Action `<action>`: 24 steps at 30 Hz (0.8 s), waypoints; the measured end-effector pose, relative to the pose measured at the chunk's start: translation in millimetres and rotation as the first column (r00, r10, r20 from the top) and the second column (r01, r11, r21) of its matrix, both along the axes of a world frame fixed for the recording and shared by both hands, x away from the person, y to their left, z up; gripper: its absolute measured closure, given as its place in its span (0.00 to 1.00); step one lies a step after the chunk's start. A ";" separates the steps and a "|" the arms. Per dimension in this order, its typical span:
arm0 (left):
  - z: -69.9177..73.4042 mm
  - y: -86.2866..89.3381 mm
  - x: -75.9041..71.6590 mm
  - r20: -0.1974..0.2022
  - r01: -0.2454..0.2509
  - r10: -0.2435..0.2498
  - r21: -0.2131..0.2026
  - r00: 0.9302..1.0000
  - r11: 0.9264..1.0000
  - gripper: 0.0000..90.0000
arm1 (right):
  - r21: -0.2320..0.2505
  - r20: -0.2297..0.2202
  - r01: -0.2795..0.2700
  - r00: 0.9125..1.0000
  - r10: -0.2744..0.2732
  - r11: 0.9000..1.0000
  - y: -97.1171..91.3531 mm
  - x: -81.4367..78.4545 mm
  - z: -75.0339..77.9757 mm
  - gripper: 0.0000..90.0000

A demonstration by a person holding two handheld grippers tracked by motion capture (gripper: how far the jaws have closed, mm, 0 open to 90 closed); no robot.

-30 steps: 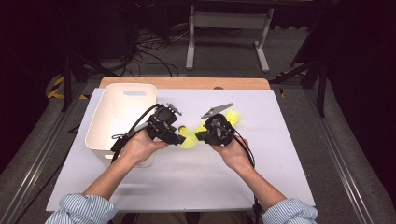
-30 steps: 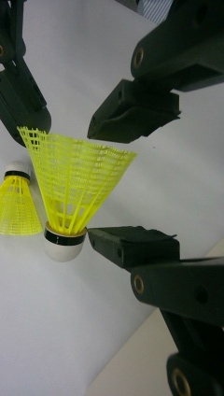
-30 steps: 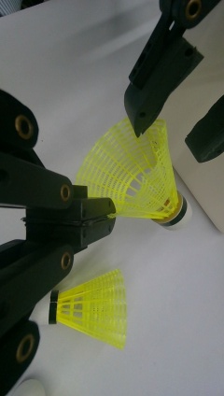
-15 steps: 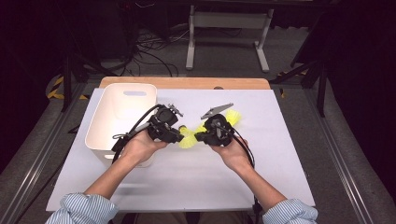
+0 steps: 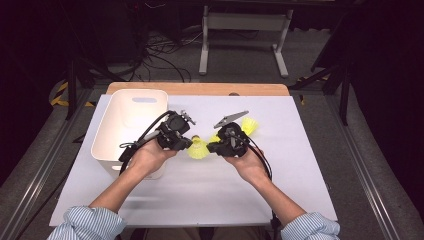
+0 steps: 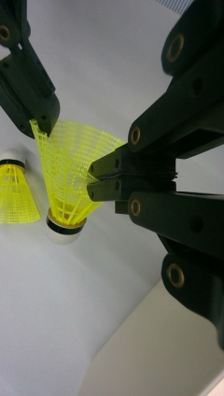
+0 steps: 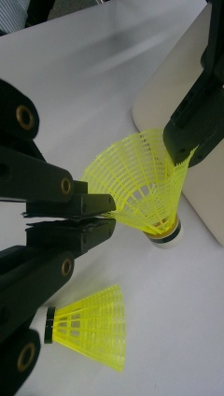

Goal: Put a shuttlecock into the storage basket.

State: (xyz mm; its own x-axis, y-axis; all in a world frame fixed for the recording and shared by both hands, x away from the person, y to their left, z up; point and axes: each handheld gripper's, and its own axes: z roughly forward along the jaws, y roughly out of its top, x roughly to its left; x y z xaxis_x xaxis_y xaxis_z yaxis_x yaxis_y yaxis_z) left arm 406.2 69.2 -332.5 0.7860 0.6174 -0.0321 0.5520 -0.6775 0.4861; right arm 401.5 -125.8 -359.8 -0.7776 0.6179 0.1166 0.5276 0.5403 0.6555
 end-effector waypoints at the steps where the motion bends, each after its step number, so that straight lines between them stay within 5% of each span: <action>1: -0.2 -0.6 0.9 0.001 0.000 0.000 0.002 1.000 1.000 1.00 | 0.002 -0.001 0.001 1.000 -0.001 1.000 -0.2 -0.1 0.1 0.92; 4: -0.6 -2.3 2.0 0.000 -0.003 0.003 0.007 1.000 1.000 1.00 | 0.006 -0.006 0.005 1.000 -0.005 1.000 -1.1 -0.1 0.1 0.84; 11: -1.4 -4.4 2.9 -0.006 -0.003 0.003 0.004 1.000 1.000 1.00 | 0.024 0.004 0.041 0.999 -0.041 0.999 -8.3 -1.6 0.0 0.47; 20: 0.0 -2.5 3.5 -0.003 -0.013 0.013 -0.005 1.000 1.000 1.00 | 0.066 0.030 0.067 0.997 -0.069 0.996 -26.0 -10.0 3.4 0.35; 24: 0.8 -2.0 3.5 -0.005 -0.008 0.008 -0.006 1.000 1.000 1.00 | 0.036 0.062 0.076 0.995 -0.078 0.996 -34.3 -13.7 0.6 0.31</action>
